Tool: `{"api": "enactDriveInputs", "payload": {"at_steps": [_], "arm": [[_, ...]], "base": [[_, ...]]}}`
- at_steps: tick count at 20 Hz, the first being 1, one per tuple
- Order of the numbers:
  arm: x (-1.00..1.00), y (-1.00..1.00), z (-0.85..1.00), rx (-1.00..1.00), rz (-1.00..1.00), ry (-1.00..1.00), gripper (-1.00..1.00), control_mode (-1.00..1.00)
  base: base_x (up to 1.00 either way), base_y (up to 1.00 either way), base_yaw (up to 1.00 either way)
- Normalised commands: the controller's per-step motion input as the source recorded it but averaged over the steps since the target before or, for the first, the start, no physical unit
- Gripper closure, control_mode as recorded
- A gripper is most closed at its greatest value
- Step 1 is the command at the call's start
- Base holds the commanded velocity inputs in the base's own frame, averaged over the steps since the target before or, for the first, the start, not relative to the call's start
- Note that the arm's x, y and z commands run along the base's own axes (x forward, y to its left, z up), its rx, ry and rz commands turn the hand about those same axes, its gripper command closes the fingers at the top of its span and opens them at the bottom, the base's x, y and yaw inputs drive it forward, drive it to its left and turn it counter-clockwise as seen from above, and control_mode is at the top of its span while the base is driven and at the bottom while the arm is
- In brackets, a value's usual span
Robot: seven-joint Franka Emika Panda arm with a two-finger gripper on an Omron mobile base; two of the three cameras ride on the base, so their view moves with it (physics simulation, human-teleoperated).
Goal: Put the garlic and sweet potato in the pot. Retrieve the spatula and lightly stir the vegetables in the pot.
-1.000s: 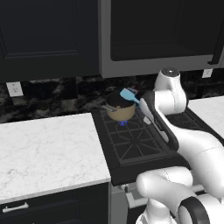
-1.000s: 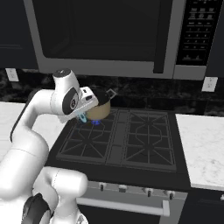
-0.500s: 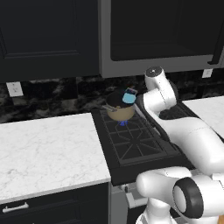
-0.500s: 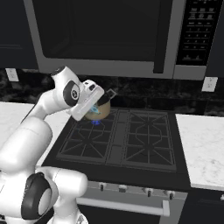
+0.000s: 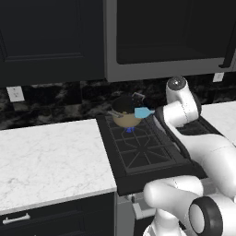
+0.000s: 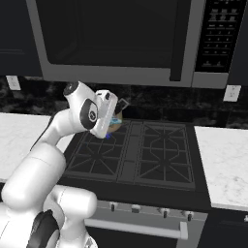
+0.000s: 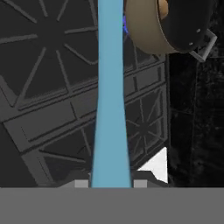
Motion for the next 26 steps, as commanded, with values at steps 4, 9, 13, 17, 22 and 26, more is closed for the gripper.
{"api": "enactDriveInputs", "payload": {"at_steps": [4,9,13,17,22,26], "arm": [[0.0,0.0,-0.14,-0.26,0.1,-0.25,1.0,-1.0],[0.19,0.06,0.0,-0.13,0.02,-0.32,1.0,-1.0],[0.41,0.12,0.23,-0.03,0.09,-0.11,1.0,-1.0],[0.49,0.03,0.19,-0.08,0.13,0.0,1.0,-1.0],[0.26,0.0,0.0,-0.24,0.13,-0.02,1.0,-1.0],[0.12,0.0,0.0,-0.34,0.14,-0.09,1.0,-1.0]], "base": [[0.0,0.0,0.0],[0.0,0.0,0.0],[0.0,0.0,0.0],[0.0,0.0,0.0],[0.0,0.0,0.0],[0.0,0.0,0.0]]}}
